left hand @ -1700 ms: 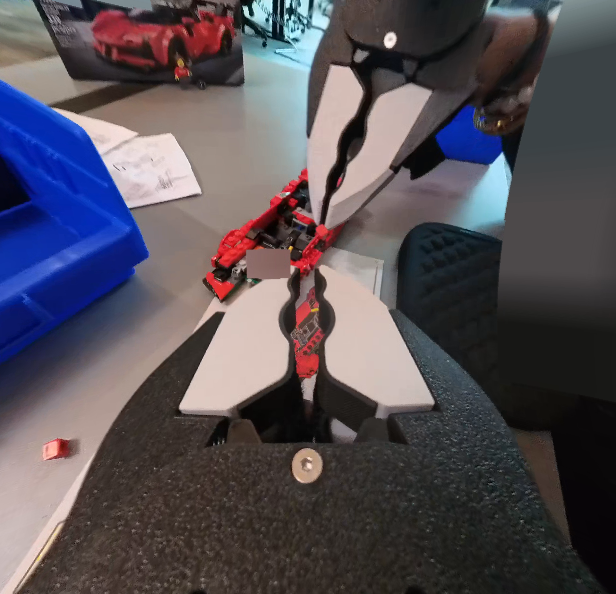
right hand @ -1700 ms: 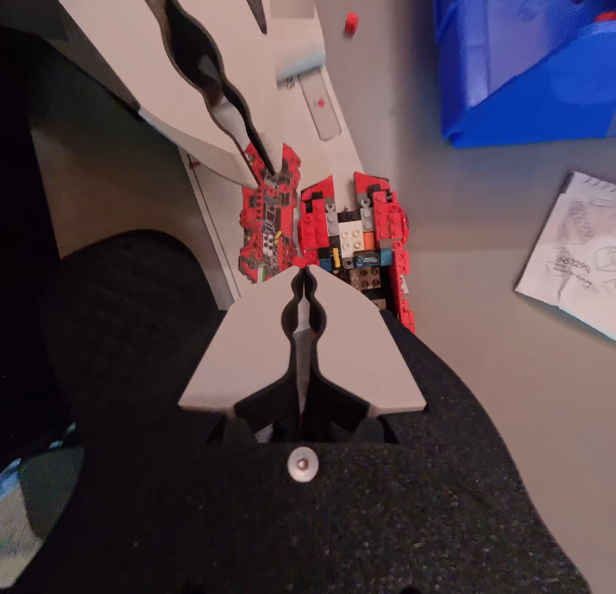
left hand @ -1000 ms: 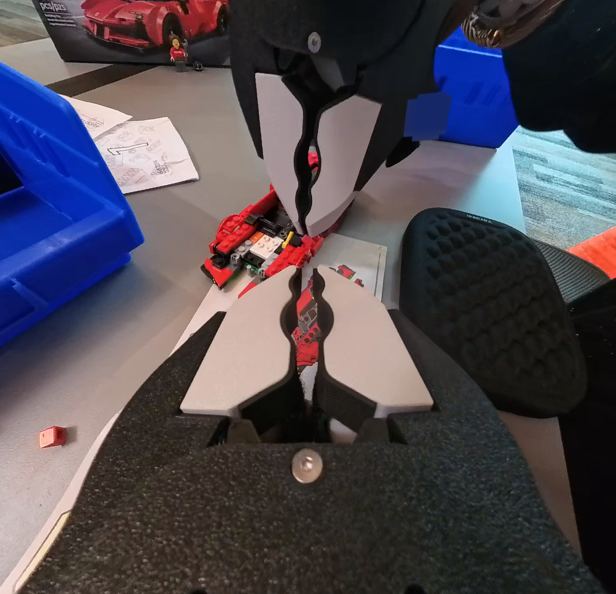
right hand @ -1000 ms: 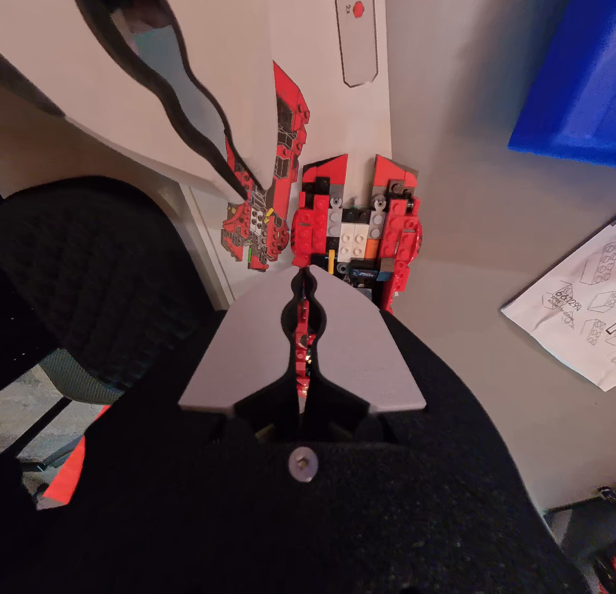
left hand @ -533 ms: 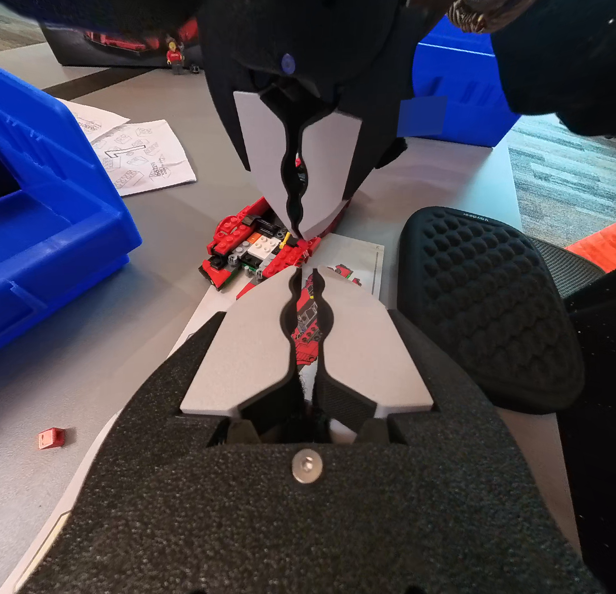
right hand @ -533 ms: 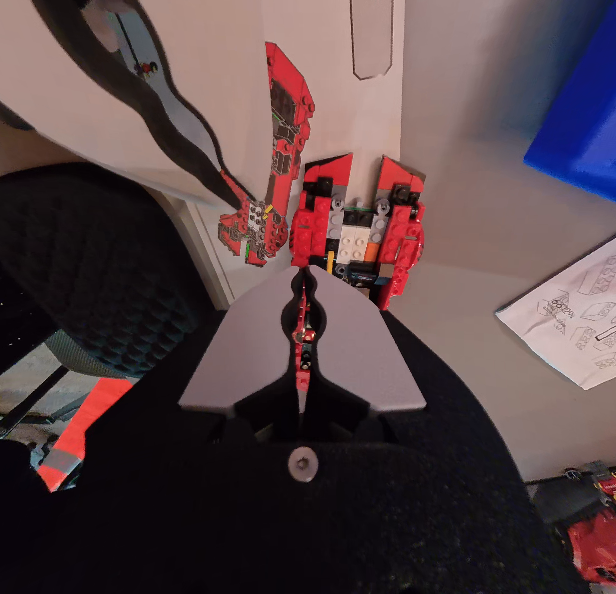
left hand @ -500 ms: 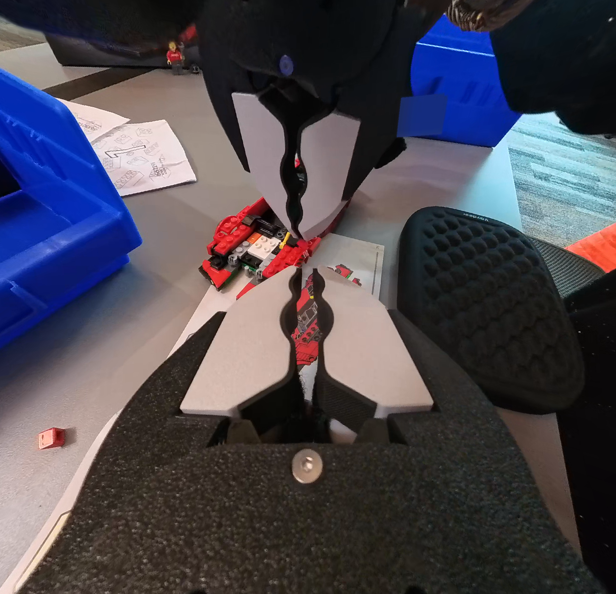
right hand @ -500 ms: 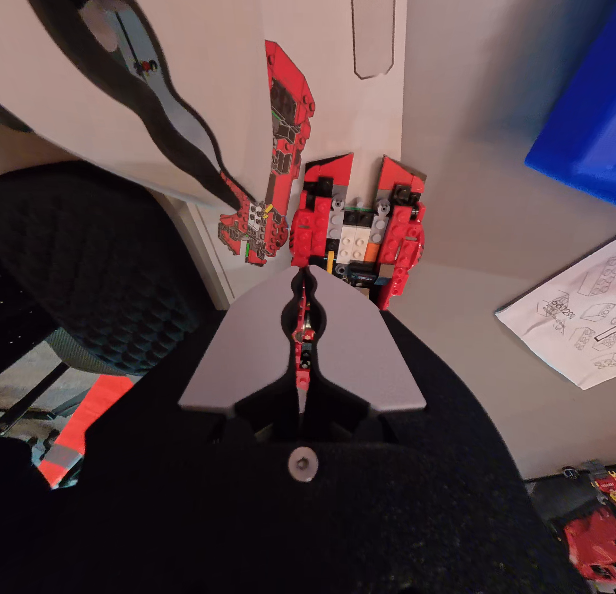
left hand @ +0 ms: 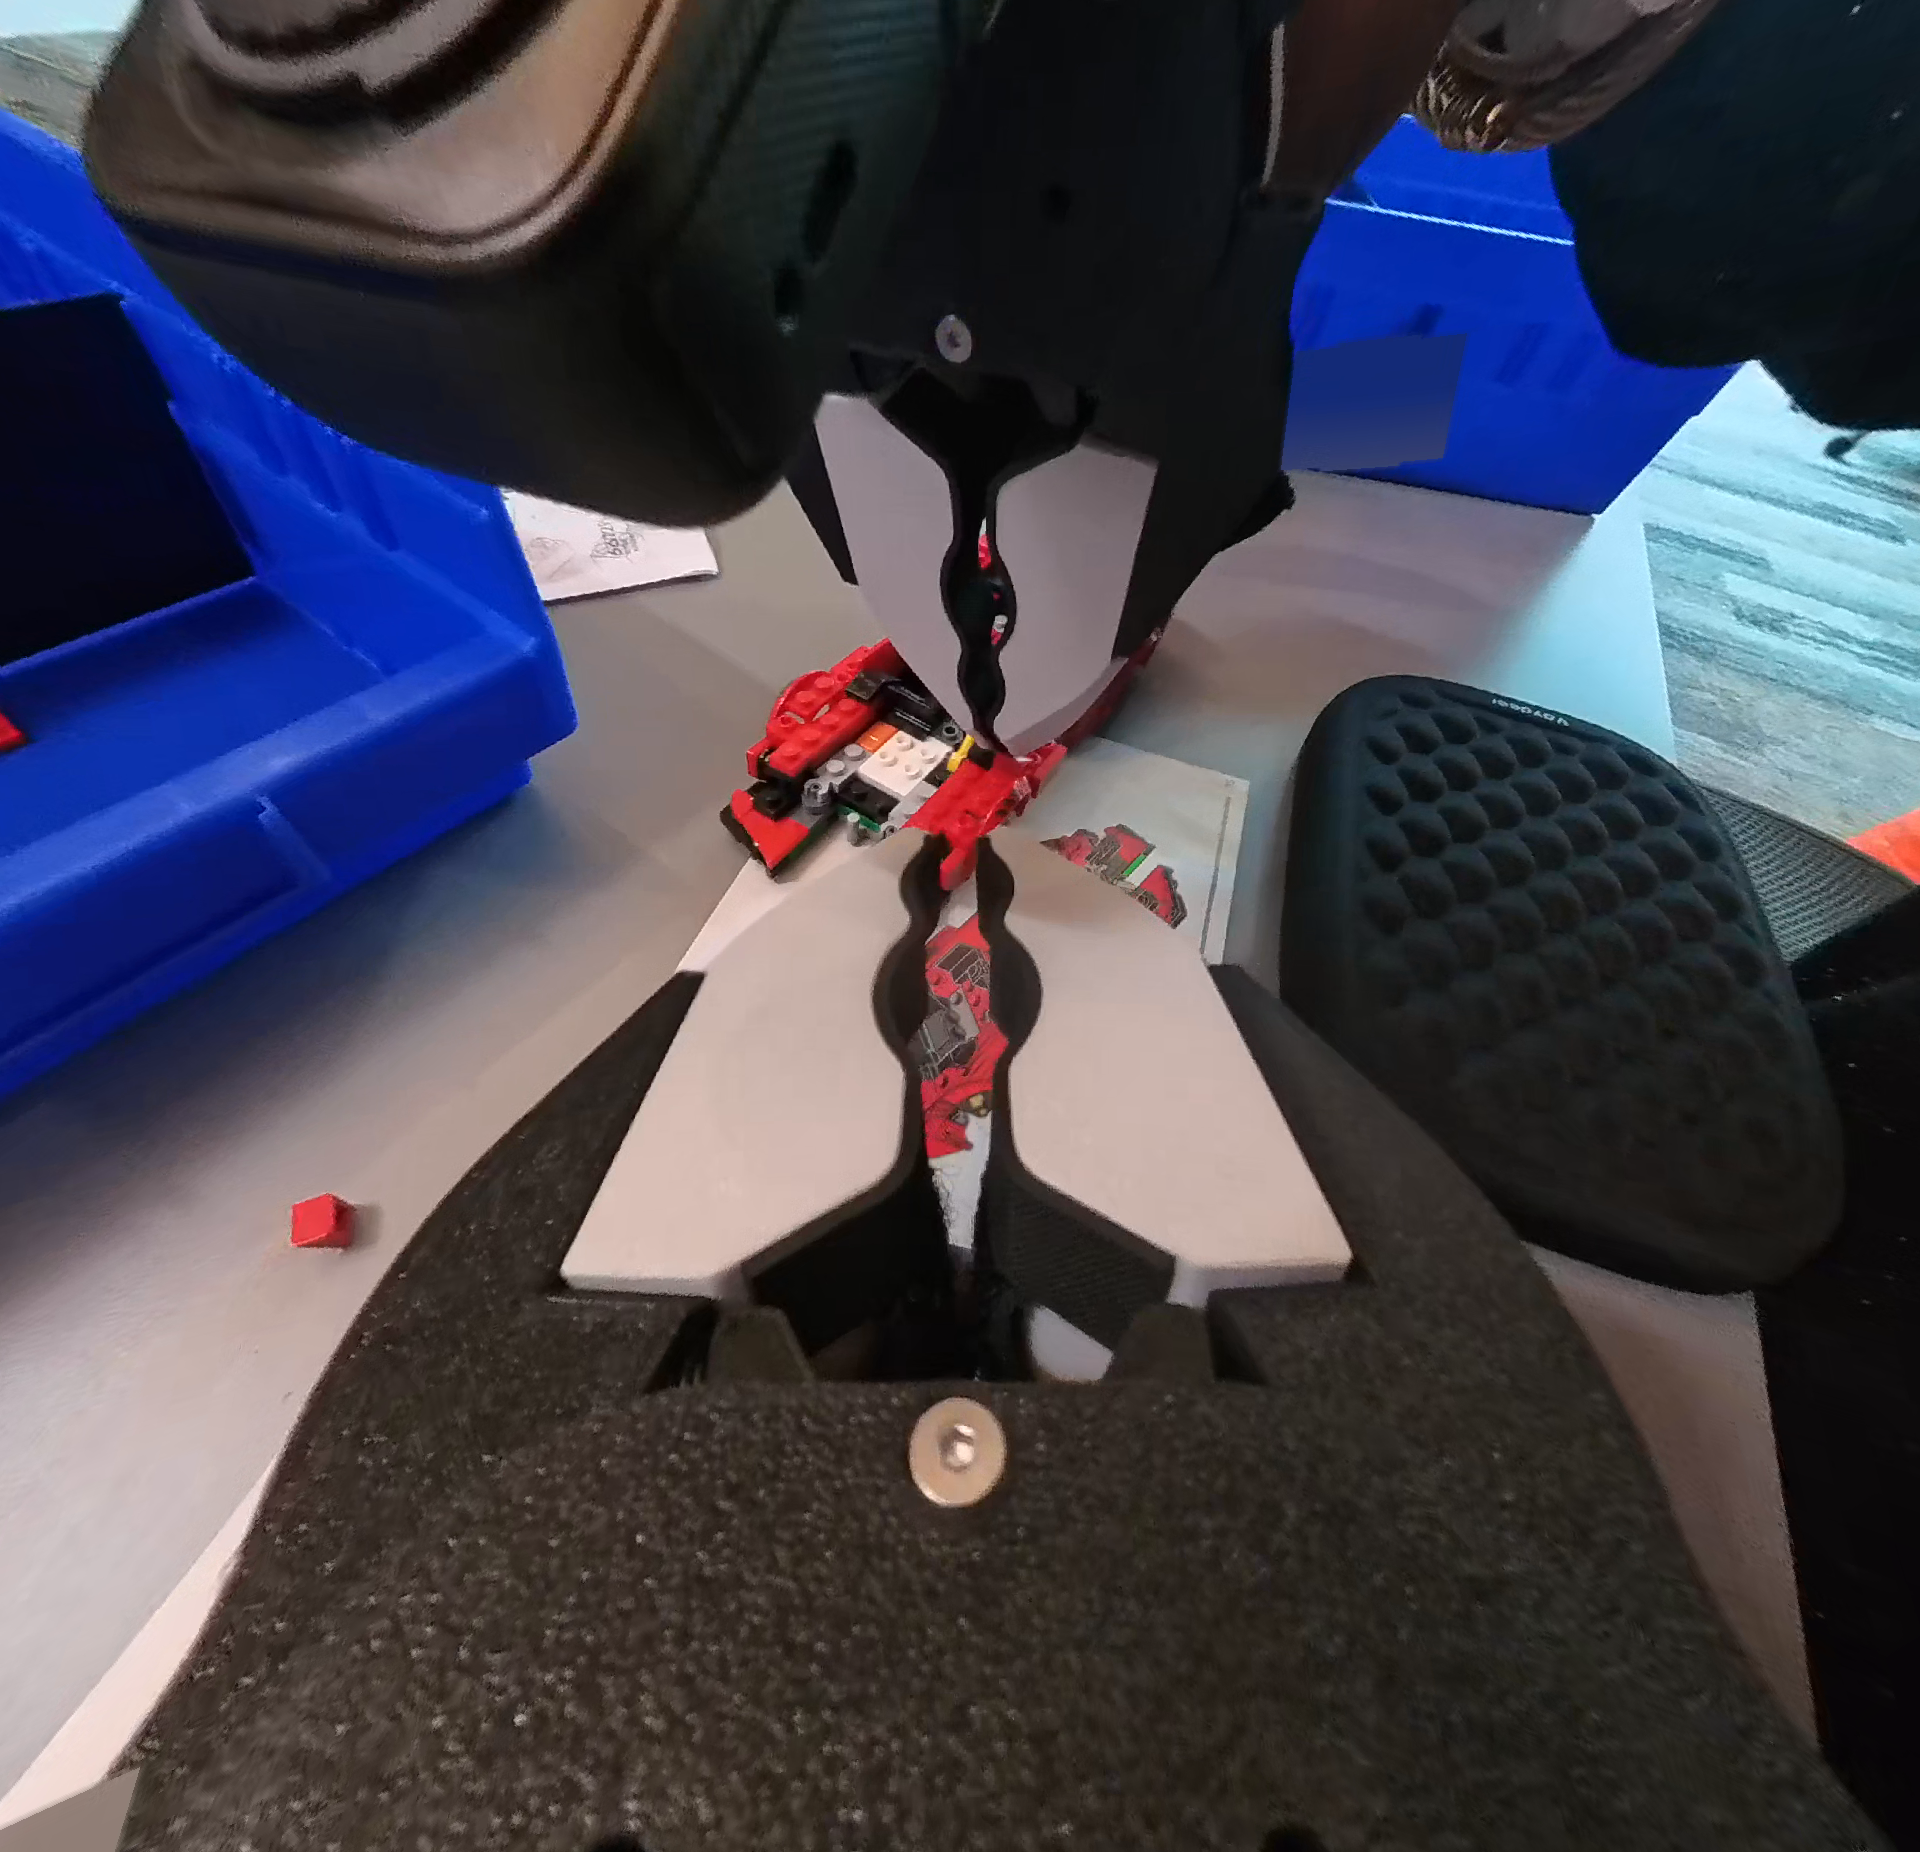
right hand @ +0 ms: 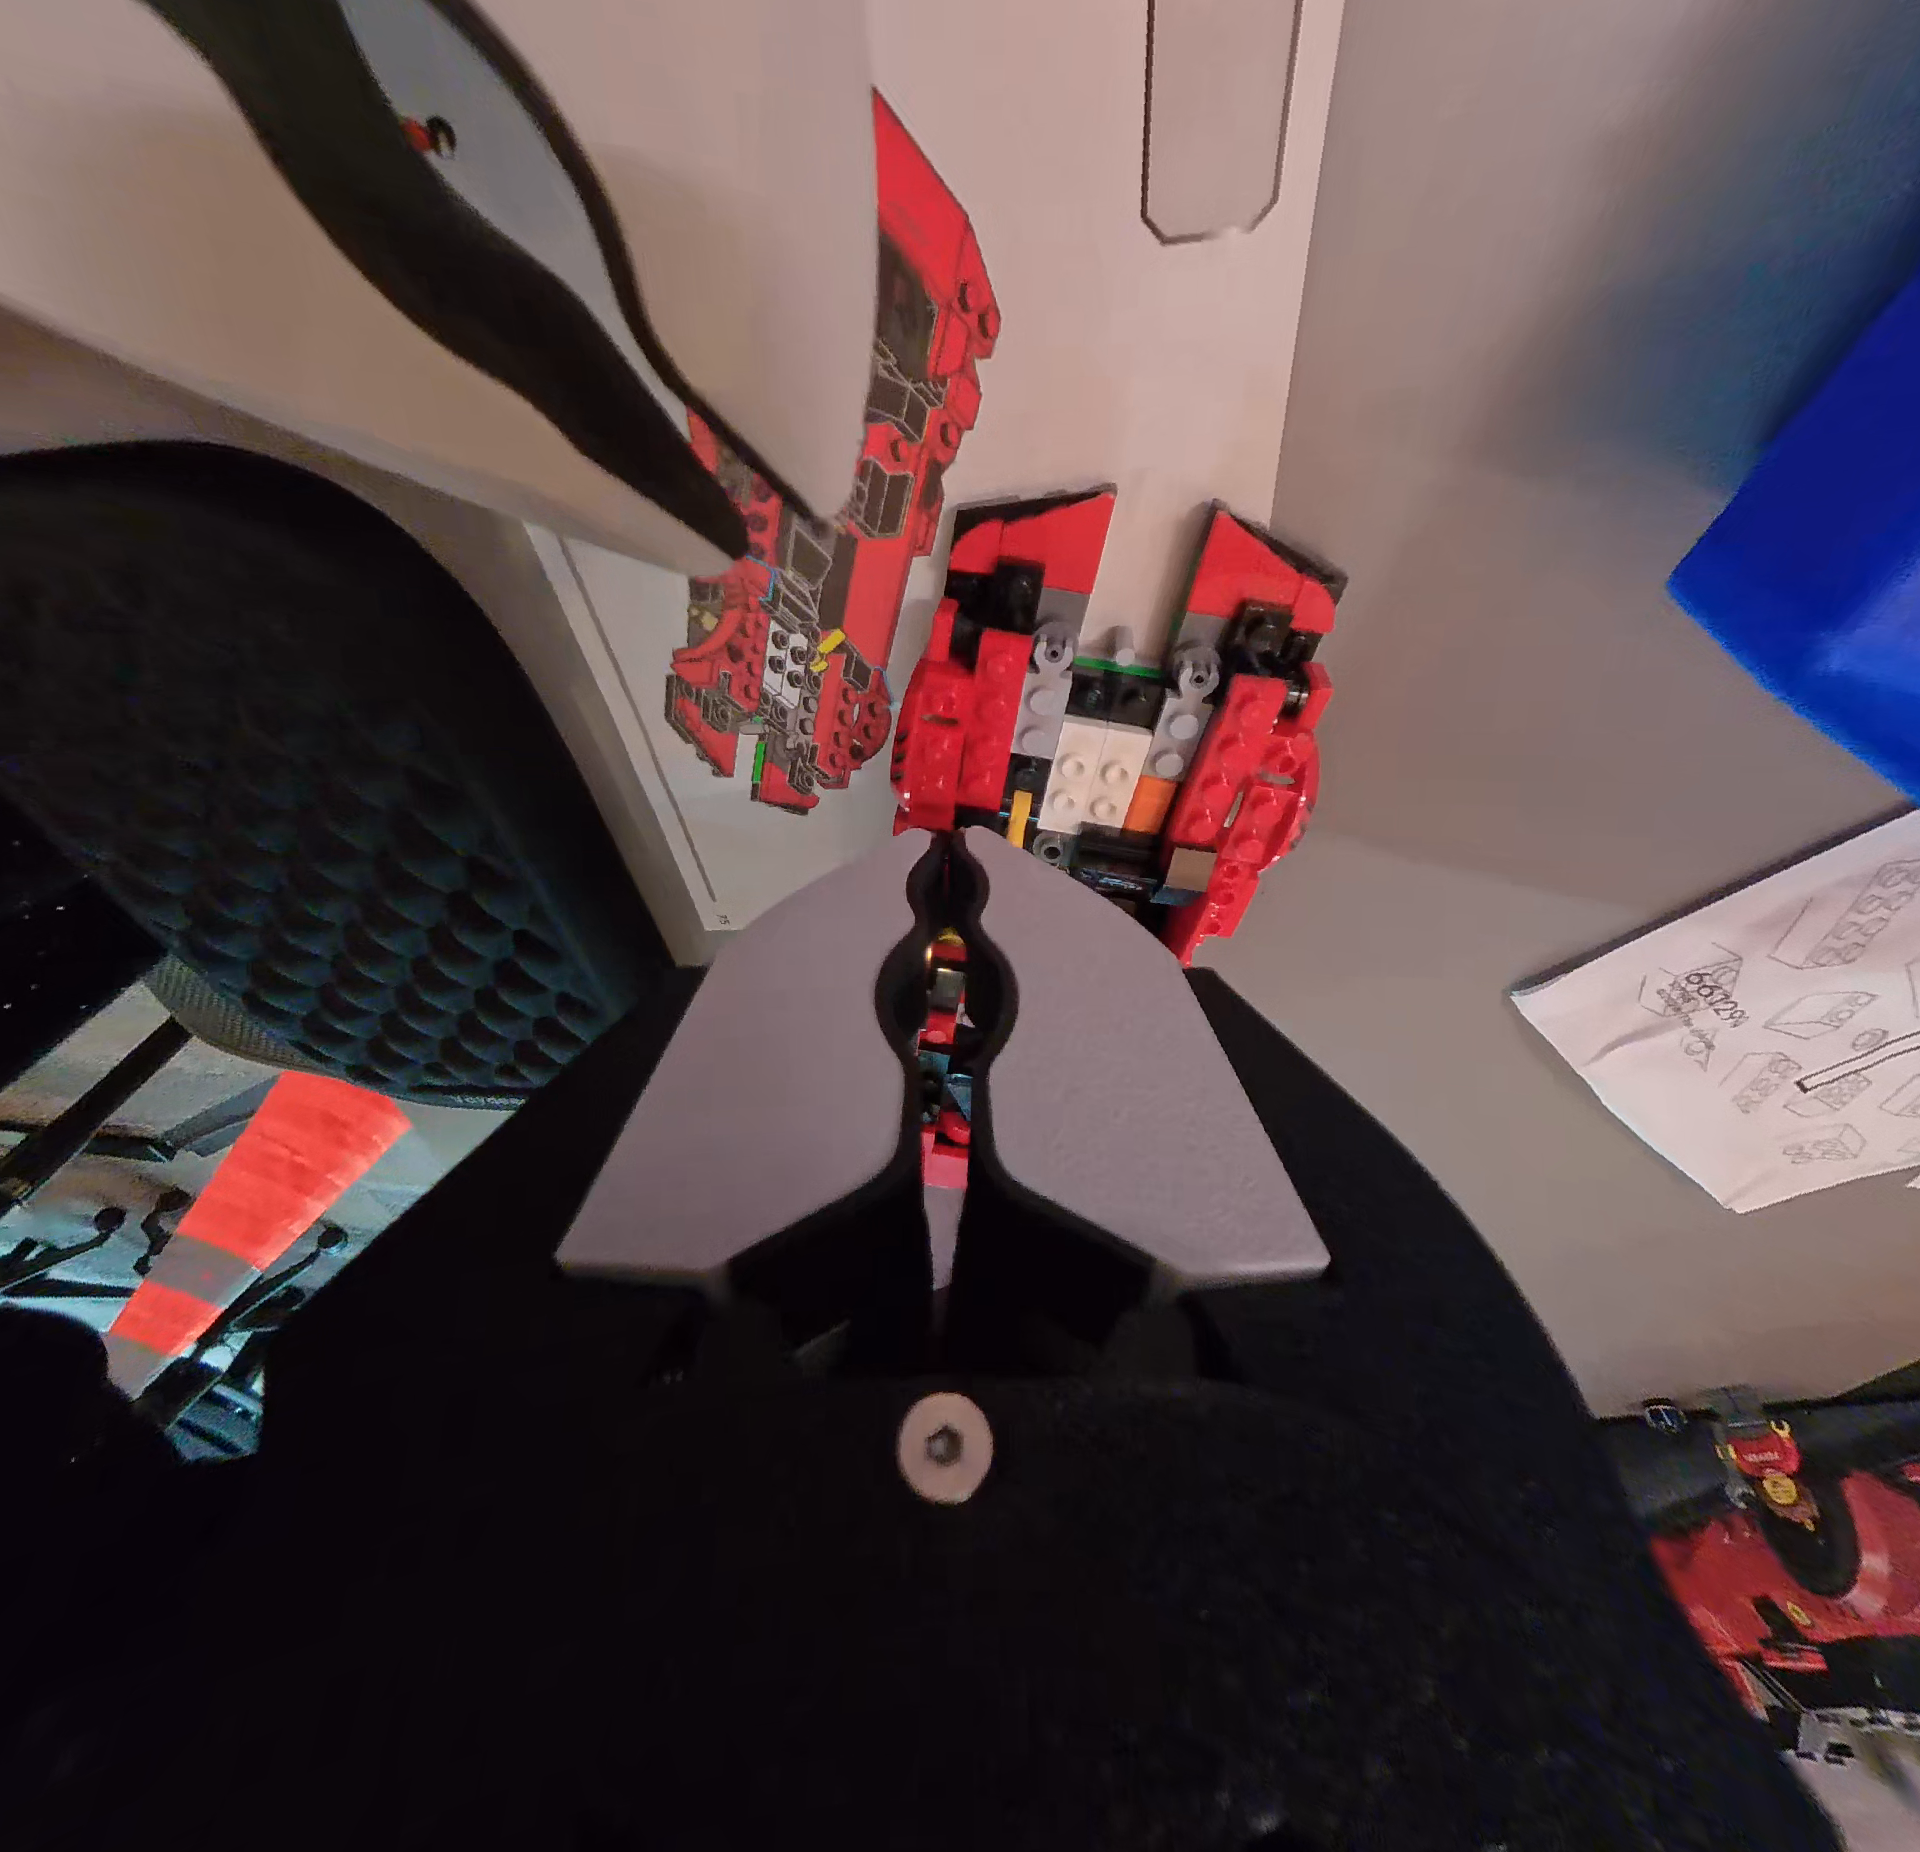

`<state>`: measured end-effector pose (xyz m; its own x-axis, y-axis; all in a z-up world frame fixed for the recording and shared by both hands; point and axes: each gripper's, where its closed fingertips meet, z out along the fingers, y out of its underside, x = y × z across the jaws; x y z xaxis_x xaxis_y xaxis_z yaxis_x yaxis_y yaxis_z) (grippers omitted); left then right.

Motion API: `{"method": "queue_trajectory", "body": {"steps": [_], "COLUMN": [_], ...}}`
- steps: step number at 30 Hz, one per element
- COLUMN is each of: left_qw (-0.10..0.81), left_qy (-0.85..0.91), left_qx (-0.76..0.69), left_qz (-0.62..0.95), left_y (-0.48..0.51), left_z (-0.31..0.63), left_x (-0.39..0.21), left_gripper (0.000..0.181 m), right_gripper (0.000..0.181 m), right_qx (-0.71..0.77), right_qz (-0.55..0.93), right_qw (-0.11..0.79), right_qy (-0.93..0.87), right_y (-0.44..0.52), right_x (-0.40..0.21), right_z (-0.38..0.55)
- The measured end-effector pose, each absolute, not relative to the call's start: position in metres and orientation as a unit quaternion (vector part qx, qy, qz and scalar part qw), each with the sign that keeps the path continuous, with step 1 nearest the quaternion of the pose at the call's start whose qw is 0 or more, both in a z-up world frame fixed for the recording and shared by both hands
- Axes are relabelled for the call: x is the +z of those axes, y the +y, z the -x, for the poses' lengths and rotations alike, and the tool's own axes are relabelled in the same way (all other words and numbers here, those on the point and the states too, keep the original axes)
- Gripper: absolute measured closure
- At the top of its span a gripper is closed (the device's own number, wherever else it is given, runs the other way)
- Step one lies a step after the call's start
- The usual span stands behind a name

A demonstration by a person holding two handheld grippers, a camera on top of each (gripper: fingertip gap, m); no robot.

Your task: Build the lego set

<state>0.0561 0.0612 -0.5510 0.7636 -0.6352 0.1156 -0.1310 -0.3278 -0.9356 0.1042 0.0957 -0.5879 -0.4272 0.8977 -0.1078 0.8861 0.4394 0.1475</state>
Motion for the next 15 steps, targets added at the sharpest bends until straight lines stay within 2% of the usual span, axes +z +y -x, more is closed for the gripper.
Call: {"method": "queue_trajectory", "body": {"steps": [15], "left_qw": [0.527], "left_qy": [0.247], "left_qx": [-0.241], "left_qz": [0.777], "left_y": [0.0596], "left_z": [-0.0564], "left_x": [-0.5516], "left_gripper": [0.176], "right_gripper": [0.179], "right_qx": [0.019], "right_qz": [-0.553], "right_qw": [0.048], "right_qy": [0.831], "right_y": [0.0969], "right_x": [-0.5878], "right_z": [-0.1056]}}
